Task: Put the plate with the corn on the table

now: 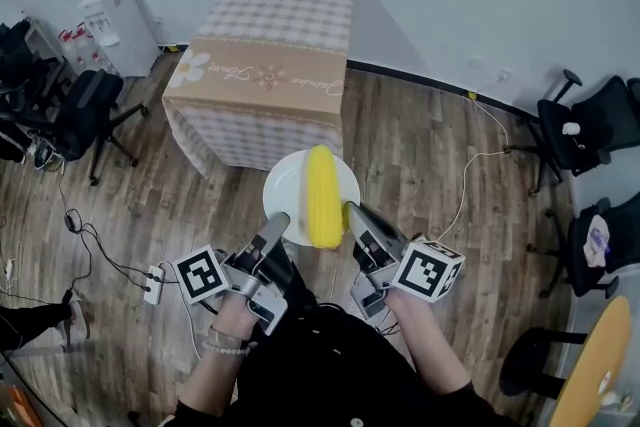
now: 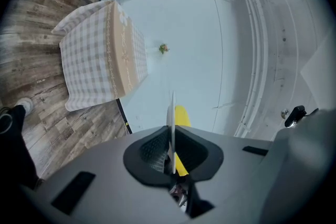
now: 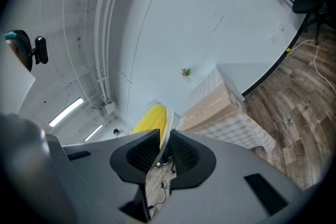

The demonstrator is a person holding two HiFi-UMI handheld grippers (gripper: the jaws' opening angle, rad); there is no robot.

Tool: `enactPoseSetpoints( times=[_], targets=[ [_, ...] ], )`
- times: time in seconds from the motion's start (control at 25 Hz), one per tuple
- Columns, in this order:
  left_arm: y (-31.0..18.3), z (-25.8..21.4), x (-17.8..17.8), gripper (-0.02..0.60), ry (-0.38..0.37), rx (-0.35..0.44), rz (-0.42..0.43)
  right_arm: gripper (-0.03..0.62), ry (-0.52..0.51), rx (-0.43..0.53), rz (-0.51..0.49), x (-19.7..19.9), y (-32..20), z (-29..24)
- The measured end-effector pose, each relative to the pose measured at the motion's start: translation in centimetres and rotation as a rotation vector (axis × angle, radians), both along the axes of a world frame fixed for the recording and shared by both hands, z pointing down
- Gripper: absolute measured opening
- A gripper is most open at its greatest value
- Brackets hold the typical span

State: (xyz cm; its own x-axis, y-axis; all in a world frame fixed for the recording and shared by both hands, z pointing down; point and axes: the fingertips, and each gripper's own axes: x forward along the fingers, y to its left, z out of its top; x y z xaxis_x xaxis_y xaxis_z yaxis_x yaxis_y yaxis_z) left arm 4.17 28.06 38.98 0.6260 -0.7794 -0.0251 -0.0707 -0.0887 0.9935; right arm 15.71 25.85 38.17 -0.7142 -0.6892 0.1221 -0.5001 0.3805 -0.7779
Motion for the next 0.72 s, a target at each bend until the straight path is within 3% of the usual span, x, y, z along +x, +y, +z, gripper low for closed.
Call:
enactPoseSetpoints(
  times=[0.72],
  targets=[
    [-10.2,-0.6,-3.2,0.029,-0.002,-0.021,0.078,0.087,0.019,-0.026,0.07,-3.1,-9.2,-0.5]
  ],
)
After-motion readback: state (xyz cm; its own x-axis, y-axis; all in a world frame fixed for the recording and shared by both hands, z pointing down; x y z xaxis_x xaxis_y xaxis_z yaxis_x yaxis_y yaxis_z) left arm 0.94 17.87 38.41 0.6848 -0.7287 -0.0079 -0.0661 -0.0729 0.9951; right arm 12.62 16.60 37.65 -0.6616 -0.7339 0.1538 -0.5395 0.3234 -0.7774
